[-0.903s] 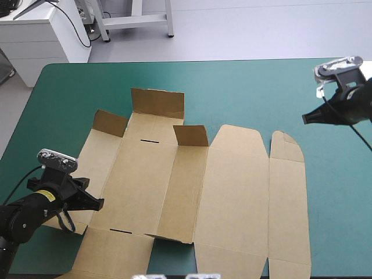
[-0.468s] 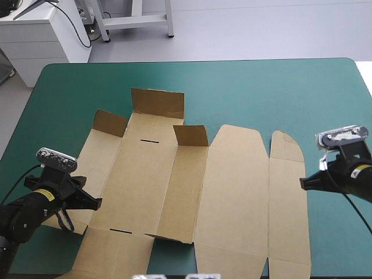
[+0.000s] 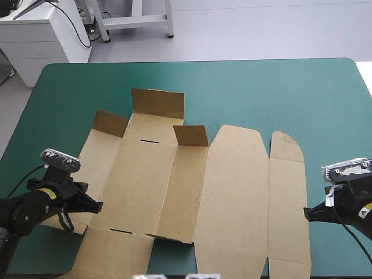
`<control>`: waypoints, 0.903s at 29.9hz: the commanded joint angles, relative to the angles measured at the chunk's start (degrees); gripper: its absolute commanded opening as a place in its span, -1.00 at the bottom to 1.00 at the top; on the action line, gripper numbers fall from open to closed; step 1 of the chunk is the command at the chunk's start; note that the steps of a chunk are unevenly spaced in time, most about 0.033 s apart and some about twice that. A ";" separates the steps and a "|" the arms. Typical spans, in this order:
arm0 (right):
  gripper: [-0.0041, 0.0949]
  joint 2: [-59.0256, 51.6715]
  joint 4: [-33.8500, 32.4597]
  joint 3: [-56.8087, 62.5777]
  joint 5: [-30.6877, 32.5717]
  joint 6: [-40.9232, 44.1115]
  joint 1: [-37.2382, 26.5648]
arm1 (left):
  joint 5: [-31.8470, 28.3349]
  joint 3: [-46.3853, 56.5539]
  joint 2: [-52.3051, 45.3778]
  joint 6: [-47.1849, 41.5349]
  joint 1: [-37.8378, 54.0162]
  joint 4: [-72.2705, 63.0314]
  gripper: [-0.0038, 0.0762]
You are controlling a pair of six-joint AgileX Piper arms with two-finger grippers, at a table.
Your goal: Fold the box
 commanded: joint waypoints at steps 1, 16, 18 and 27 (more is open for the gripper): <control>-0.96 -0.32 0.35 -1.25 -2.50 -0.87 -0.47 | 1.93 -5.49 4.64 1.09 -0.33 -2.84 -0.87; -0.96 -0.32 -4.21 2.23 -2.73 1.38 -0.47 | 20.22 -32.17 28.43 12.50 5.38 -16.70 -0.87; -0.96 -0.32 -4.77 3.25 -2.73 2.52 -0.47 | 22.95 -32.58 29.11 16.84 9.25 -20.90 -0.87; -0.96 -0.32 -3.98 4.46 -6.23 2.52 -0.47 | 23.15 -32.48 29.48 19.15 26.38 -23.94 -0.86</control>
